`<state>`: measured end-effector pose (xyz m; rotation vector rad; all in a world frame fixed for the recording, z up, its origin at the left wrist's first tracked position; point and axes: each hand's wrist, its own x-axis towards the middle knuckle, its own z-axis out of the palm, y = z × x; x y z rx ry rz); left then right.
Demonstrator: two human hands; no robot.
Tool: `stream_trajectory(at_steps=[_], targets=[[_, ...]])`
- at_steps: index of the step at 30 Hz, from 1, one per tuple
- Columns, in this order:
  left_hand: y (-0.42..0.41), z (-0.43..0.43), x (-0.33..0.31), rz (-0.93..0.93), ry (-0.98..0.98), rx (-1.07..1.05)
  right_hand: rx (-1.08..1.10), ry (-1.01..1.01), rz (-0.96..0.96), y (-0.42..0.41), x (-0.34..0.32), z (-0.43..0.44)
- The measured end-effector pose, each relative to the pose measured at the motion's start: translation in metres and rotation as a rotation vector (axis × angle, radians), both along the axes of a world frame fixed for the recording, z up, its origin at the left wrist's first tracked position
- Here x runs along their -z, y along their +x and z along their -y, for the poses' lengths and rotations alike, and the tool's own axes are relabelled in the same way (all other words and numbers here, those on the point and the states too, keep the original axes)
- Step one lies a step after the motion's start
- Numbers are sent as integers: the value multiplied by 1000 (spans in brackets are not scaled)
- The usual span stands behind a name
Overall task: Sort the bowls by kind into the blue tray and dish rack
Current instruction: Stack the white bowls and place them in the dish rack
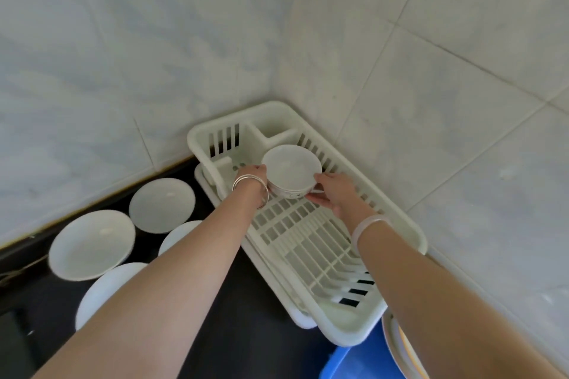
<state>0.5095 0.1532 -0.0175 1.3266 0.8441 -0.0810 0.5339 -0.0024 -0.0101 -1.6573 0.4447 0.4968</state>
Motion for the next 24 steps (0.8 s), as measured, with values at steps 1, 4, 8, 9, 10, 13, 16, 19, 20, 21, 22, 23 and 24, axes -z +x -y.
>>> stream_trajectory(at_steps=[1,4,8,9,10,13,16,19,20,21,22,23,24], targets=[[2,1,2,7,3,-1,5,1,0,1,2,0],[5,3,6,10,-2,12,10,23,5,3,9,0],[6,3,12,8,-31,4,29,69,1,2,16,2],[5,3,12,13,-36,3,37,78,-4,1,16,2],[5,2,12,17,-50,0,46,89,-12,1,16,2],[5,2,13,16,-83,-19,82,127,-42,-1,15,0],[4,3,12,8,-112,-41,114,131,-89,-5,13,-3],[3,3,10,-12,-143,-32,89,103,-102,-10,10,-3],[2,3,8,-21,-149,-21,80,88,-99,-12,10,-3],[1,3,7,-25,-144,-13,75,73,-95,-13,8,-3],[0,3,6,-29,-136,-8,73,60,-91,-15,6,-3],[-1,2,5,-29,-125,-8,71,50,-86,-17,3,-3],[-3,1,4,-28,-118,-7,66,41,-80,-20,0,-3]])
